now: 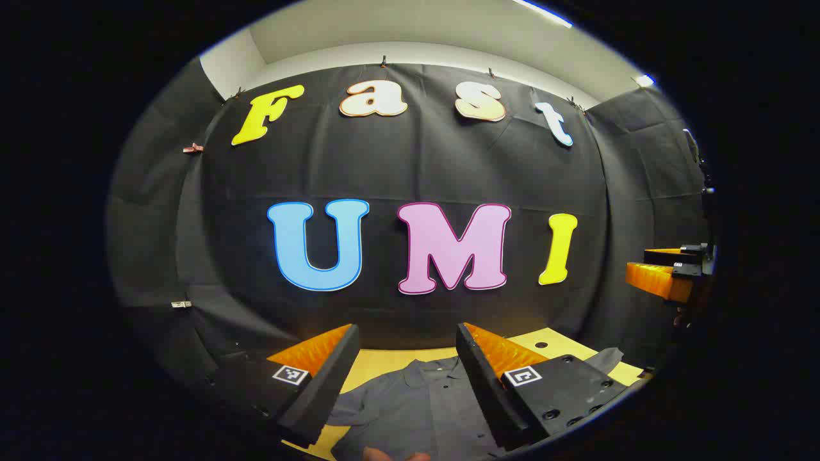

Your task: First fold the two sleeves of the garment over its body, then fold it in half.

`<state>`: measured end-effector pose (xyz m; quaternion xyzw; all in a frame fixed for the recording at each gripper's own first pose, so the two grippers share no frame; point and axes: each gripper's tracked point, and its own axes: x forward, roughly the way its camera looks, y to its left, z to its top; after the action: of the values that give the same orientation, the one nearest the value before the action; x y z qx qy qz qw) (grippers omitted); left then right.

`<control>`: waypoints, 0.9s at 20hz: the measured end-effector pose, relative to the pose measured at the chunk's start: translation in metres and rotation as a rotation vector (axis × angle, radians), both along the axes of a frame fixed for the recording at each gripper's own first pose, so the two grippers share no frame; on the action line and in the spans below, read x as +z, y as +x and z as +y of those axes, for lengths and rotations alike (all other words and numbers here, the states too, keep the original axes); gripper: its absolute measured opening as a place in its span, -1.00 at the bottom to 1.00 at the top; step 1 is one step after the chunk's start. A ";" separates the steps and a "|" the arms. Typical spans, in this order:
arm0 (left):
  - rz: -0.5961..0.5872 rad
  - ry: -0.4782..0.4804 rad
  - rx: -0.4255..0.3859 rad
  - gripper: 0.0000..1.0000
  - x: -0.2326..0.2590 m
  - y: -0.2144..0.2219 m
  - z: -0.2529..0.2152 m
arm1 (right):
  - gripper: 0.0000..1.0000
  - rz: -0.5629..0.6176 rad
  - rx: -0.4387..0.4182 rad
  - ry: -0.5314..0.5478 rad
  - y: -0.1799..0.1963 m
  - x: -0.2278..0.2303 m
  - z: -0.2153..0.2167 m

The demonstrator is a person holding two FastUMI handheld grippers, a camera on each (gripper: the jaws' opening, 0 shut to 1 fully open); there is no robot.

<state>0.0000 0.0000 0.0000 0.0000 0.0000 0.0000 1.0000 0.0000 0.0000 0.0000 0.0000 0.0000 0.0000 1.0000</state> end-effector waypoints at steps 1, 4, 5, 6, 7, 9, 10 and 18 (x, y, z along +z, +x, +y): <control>0.002 0.000 -0.001 0.90 -0.001 0.001 -0.002 | 0.95 0.005 -0.002 -0.005 0.002 -0.003 -0.003; 0.012 0.002 -0.007 0.90 -0.003 0.004 -0.010 | 0.95 0.011 -0.005 -0.008 0.004 -0.008 -0.011; 0.016 0.006 -0.008 0.90 -0.004 0.004 -0.012 | 0.95 0.015 -0.004 -0.007 0.005 -0.010 -0.013; 0.020 0.009 -0.008 0.90 -0.004 0.005 -0.014 | 0.95 0.021 -0.006 -0.010 0.005 -0.011 -0.015; 0.024 0.013 -0.009 0.90 -0.006 0.004 -0.017 | 0.95 0.023 -0.006 -0.013 0.005 -0.013 -0.017; 0.027 0.016 -0.013 0.90 -0.007 0.004 -0.021 | 0.95 0.022 -0.003 -0.018 0.005 -0.014 -0.019; 0.028 0.019 -0.013 0.90 -0.006 0.005 -0.022 | 0.95 0.023 0.002 -0.018 0.005 -0.014 -0.018; 0.035 0.016 -0.019 0.90 -0.012 0.011 -0.032 | 0.84 0.064 -0.028 -0.019 0.008 -0.034 -0.047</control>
<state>0.0111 -0.0324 -0.0123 0.0080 0.0177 -0.0094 0.9998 0.0077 -0.0475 -0.0341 -0.0093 0.0321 -0.0140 0.9993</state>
